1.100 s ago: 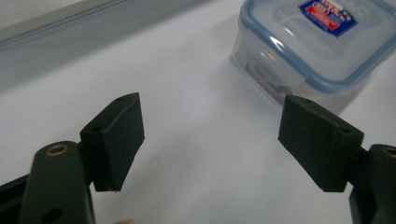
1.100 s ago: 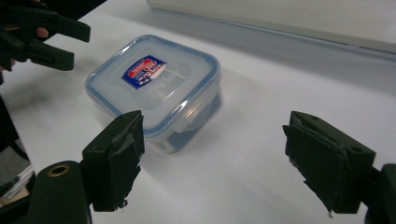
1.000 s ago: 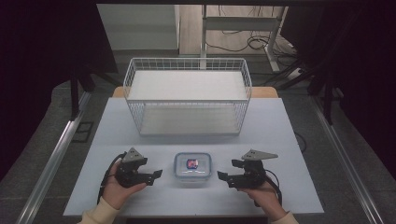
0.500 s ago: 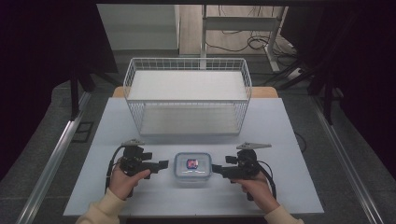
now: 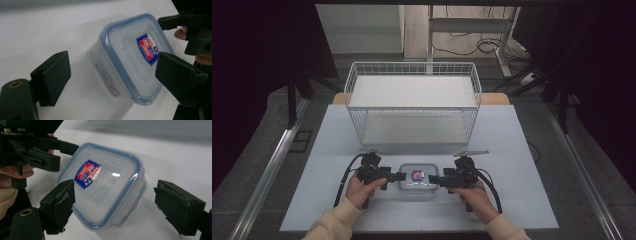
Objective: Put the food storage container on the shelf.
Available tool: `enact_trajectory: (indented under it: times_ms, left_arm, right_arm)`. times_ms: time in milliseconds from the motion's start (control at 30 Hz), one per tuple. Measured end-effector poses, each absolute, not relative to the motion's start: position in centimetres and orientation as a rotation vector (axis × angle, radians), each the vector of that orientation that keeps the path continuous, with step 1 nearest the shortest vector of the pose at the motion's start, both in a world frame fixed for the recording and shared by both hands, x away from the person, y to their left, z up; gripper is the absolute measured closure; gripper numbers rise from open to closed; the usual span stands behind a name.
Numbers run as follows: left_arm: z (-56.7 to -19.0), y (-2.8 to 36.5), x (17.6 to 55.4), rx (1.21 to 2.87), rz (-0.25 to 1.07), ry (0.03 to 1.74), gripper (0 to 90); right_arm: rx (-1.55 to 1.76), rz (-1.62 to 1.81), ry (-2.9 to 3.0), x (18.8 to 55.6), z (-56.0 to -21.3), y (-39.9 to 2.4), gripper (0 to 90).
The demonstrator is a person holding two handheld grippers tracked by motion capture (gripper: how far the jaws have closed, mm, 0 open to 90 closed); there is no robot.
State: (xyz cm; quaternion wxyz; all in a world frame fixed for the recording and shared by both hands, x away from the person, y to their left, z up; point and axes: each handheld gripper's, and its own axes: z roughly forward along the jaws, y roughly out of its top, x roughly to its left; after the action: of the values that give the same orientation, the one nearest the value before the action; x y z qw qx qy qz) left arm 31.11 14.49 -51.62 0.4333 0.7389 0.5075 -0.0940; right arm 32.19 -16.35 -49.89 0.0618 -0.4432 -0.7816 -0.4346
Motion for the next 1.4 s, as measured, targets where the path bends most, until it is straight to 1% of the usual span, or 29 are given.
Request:
enact_trajectory:
  times_ms: [233,533,700,767,900,1000,1033,1100,1167,1300,1333,1400]
  left_arm:
    - [-52.2,13.6,31.2,1.844,-0.306,1.244,15.0]
    - [-52.7,13.3,31.5,1.799,-0.380,1.251,16.6]
    - [-52.9,13.2,31.5,1.808,-0.416,1.233,18.3]
    - [-53.0,13.1,31.4,1.820,-0.407,1.235,18.7]
    - [-53.1,13.3,31.2,1.779,-0.424,1.265,22.1]
    - [-53.5,13.7,31.2,1.776,-0.449,1.270,28.3]
    - [-53.4,13.8,31.1,1.774,-0.446,1.269,28.9]
    - [-53.0,13.8,30.9,1.763,-0.404,1.278,33.9]
    - [-52.9,14.0,30.9,1.762,-0.397,1.277,38.0]
    - [-52.8,14.0,30.7,1.765,-0.399,1.280,38.7]
    - [-52.7,14.0,30.6,1.765,-0.392,1.281,39.1]
    - [-52.5,14.0,30.4,1.767,-0.377,1.281,41.4]
  right_arm:
    - [-1.334,-1.281,-2.339,32.1,-50.8,-15.6,16.8]
    - [-1.339,-1.256,-2.327,32.1,-51.3,-15.1,17.7]
    - [-1.339,-1.238,-2.319,32.1,-51.6,-14.9,17.8]
    - [-1.355,-1.231,-2.313,32.2,-51.7,-14.8,17.9]
    - [-1.383,-1.222,-2.296,32.2,-51.8,-14.8,20.9]
    - [-1.397,-1.222,-2.287,32.2,-51.7,-15.0,25.3]
    - [-1.397,-1.225,-2.290,32.2,-51.6,-15.1,26.6]
    - [-1.391,-1.225,-2.299,32.1,-51.4,-15.2,28.7]
    - [-1.392,-1.226,-2.297,32.0,-51.4,-15.2,29.3]
    - [-1.394,-1.233,-2.286,32.0,-51.5,-15.3,30.0]
    - [-1.399,-1.237,-2.282,31.9,-51.5,-15.3,31.5]
    - [-1.439,-1.253,-2.223,31.9,-51.3,-15.8,38.0]
